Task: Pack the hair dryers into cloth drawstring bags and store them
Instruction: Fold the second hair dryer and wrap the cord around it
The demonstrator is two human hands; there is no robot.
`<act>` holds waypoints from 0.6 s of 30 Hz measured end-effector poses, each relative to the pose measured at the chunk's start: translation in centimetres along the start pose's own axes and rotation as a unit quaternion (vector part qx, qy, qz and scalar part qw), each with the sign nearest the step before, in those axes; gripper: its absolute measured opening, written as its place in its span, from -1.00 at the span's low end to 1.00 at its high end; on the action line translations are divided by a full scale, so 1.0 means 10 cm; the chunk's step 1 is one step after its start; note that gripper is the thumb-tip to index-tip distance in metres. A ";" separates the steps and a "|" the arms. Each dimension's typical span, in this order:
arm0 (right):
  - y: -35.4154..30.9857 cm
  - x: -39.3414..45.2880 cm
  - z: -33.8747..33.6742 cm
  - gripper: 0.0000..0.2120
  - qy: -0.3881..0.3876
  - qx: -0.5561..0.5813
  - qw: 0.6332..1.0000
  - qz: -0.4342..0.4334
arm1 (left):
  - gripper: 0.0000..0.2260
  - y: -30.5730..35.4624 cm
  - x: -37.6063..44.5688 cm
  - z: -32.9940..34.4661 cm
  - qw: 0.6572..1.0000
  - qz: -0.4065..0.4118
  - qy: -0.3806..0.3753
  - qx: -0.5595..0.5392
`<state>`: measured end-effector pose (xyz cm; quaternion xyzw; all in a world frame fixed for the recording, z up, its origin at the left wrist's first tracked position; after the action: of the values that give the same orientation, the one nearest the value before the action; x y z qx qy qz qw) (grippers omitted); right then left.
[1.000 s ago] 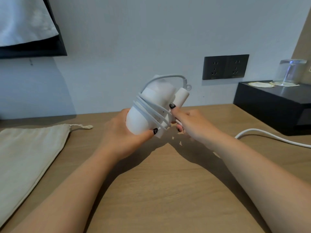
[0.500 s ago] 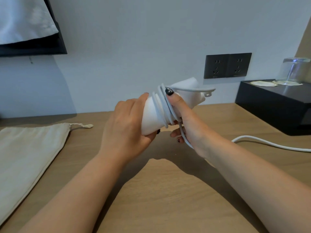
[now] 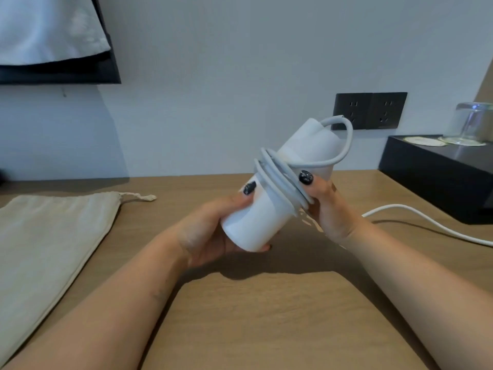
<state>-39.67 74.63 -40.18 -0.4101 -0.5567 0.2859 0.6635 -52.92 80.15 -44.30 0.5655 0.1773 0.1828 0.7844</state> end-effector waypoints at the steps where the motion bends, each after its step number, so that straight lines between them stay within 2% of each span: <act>1: 0.00 0.00 0.02 -0.49 -0.014 0.013 1.000 -0.002 | -0.35 -0.01 -0.02 0.04 1.000 0.003 -0.025 0.014; 3: -0.02 0.00 0.06 -0.45 -0.032 0.018 0.999 -0.005 | -0.19 0.00 0.01 0.07 0.998 0.035 -0.031 0.042; 6: -0.03 0.03 0.04 -0.48 -0.020 -0.020 1.000 0.011 | -0.13 0.05 0.05 0.06 0.996 0.071 0.006 0.062; 8: -0.02 0.05 0.00 -0.39 -0.011 -0.045 0.999 0.021 | -0.15 0.09 0.06 0.01 0.991 0.097 0.044 0.087; 10: -0.01 0.08 -0.07 -0.19 -0.005 -0.080 0.996 0.039 | -0.25 0.14 0.06 -0.07 0.983 0.124 0.094 0.102; 14: 0.01 0.10 -0.18 -0.26 0.023 -0.151 0.985 0.085 | -0.32 0.26 0.03 -0.21 0.961 0.166 0.189 0.118; 18: 0.03 0.09 -0.18 -0.28 0.037 -0.188 0.975 0.115 | -0.34 0.28 0.02 -0.24 0.947 0.180 0.235 0.128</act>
<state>-37.72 75.10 -40.02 -0.5990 -0.5245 0.2356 0.5573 -54.10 83.03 -42.37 0.6247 0.2735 0.4246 0.5956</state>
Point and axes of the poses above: each hand's wrist, its own x-axis towards the middle knuckle, its own z-axis out of the palm, y = z × x, the point moved 7 cm from there along x, towards the middle knuckle, and after that the axes turned 4 degrees about y, right-handed, at the moved point
